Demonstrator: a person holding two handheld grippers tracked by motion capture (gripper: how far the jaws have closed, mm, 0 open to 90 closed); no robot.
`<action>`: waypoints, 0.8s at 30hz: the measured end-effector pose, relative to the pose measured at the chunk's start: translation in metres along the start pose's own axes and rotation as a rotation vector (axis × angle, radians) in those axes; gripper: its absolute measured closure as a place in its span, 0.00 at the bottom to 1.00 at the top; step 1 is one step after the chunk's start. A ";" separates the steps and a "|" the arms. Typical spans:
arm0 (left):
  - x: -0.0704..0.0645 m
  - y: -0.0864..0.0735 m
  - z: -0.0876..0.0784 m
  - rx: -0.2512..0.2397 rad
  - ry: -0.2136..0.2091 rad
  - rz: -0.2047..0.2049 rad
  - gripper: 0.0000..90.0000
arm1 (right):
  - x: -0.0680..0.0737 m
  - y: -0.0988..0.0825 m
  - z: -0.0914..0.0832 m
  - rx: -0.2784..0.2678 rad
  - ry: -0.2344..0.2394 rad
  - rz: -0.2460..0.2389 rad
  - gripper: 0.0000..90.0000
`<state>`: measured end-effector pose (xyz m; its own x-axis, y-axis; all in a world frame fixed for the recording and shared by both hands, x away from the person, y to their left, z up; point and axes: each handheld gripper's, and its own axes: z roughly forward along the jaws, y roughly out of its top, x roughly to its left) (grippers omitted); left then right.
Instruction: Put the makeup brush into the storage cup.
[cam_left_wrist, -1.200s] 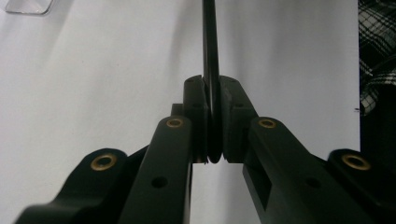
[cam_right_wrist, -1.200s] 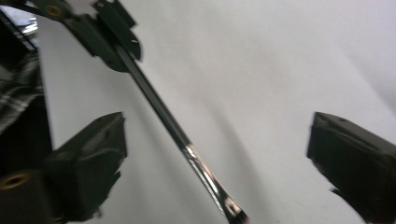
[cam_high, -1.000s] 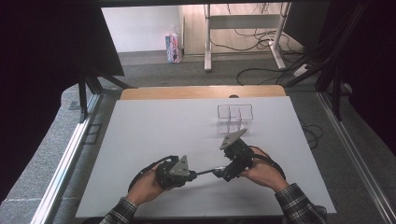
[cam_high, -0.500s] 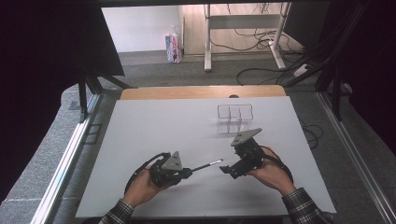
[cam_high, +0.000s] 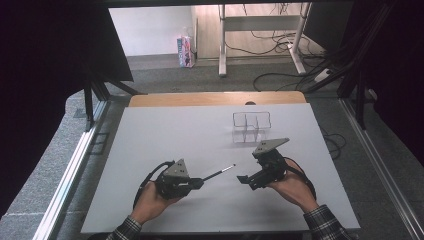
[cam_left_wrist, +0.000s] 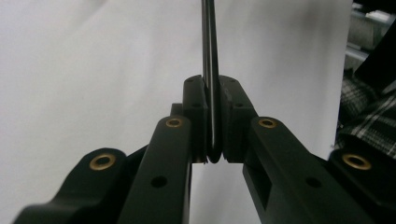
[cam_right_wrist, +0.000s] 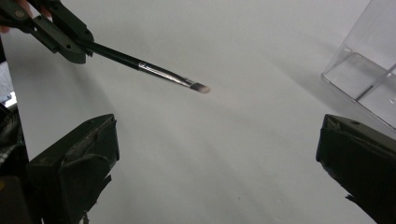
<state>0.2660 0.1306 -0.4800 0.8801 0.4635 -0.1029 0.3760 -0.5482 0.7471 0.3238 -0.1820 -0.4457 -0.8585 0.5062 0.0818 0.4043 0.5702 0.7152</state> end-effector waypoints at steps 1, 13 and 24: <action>-0.001 0.000 0.000 -0.014 0.003 -0.010 0.92 | 0.000 0.000 -0.001 -0.007 0.003 0.009 0.00; -0.004 -0.003 -0.007 -0.113 0.014 -0.060 0.92 | 0.002 0.001 -0.006 -0.078 0.028 0.064 0.01; -0.008 -0.005 -0.014 -0.235 0.006 -0.115 0.92 | 0.009 0.003 -0.008 -0.110 0.028 0.097 0.00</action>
<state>0.2534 0.1394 -0.4740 0.8334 0.5179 -0.1931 0.3958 -0.3153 0.8625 0.3141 -0.1813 -0.4372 -0.8262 0.5364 0.1723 0.4501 0.4445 0.7745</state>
